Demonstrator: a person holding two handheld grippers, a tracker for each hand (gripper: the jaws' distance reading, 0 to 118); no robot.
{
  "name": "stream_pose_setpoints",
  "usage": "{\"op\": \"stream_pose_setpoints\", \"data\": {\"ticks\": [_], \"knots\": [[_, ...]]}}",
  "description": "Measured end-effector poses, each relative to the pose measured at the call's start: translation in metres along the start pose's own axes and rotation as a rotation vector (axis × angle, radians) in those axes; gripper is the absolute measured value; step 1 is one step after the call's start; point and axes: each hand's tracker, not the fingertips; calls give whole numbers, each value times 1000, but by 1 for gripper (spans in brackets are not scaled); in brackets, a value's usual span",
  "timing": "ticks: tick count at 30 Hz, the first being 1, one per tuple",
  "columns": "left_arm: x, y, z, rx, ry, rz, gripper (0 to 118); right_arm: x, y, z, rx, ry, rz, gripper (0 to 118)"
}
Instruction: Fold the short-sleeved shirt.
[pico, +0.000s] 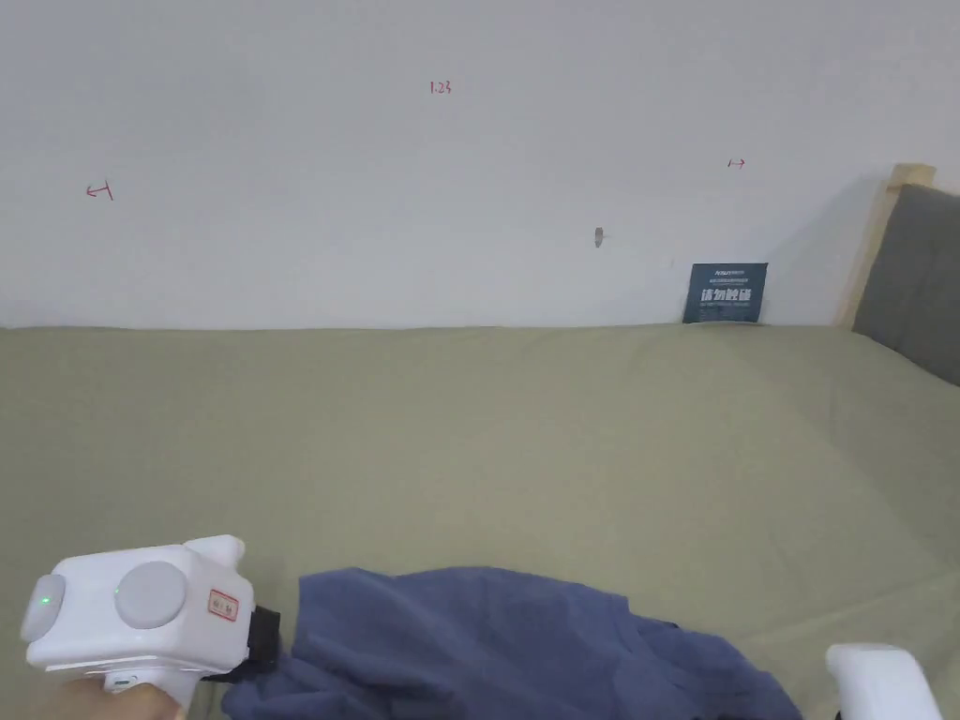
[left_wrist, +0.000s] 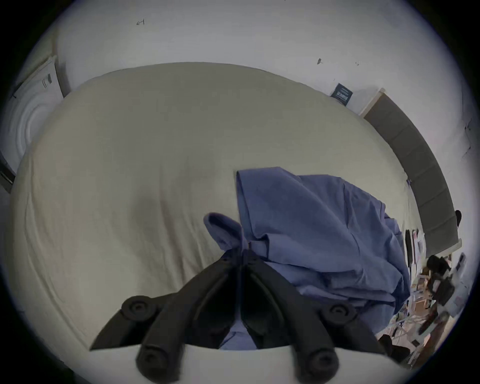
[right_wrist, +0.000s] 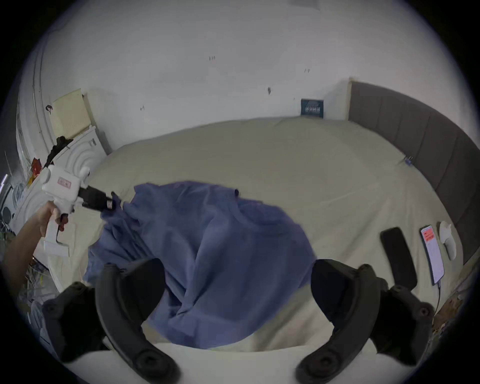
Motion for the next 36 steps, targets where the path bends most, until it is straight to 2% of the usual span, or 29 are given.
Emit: {"op": "stream_pose_setpoints", "data": {"ticks": [3, 7, 8, 9, 10, 11, 12, 13, 14, 16, 19, 23, 28, 32, 36], "knots": [[-3, -2, 3, 9, -25, 12, 4, -4, -8, -18, -78, -20, 10, 113], [-5, -6, 5, 17, -39, 20, 4, -8, -16, -43, -180, -11, -36, 110], [-6, -8, 7, 20, -41, 19, 4, -8, -18, -47, -182, -9, -37, 99], [-6, -9, 7, 22, -43, 17, 4, -8, -19, -49, -182, -9, -37, 70], [-6, -11, 9, 33, -43, 15, 4, -6, -19, -51, -180, -12, -41, 70], [-6, -13, 12, 86, -20, 10, 4, -4, -19, -51, -178, -15, -55, 56], [-7, -15, 16, 124, -15, 25, 4, 0, -17, -52, -165, -26, -93, 5], [-8, -16, 19, 152, -35, 51, 4, 3, -16, -50, -130, -32, -171, 3], [-10, -18, 23, 175, -60, 92, 4, 6, -12, -45, -99, -30, -197, 3], [-14, -18, 31, 197, -114, 120, 4, 3, -5, -36, -54, -8, -177, 3], [-9, -14, 45, 231, -111, 97, 4, -4, 8, -23, 7, -7, -113, 3], [-8, -4, 80, 340, -148, 100, 4, -8, 37, -5, 77, 57, -156, 3], [-1, 6, 138, 512, -104, 100, 4, -12, 87, 7, 153, 79, -119, 3], [-7, 15, 179, 601, -153, 125, 4, -13, 135, 15, 225, 115, -148, 3], [-7, 34, 212, 657, -104, 77, 4, -24, 181, 27, 327, 118, -77, 3]]}}
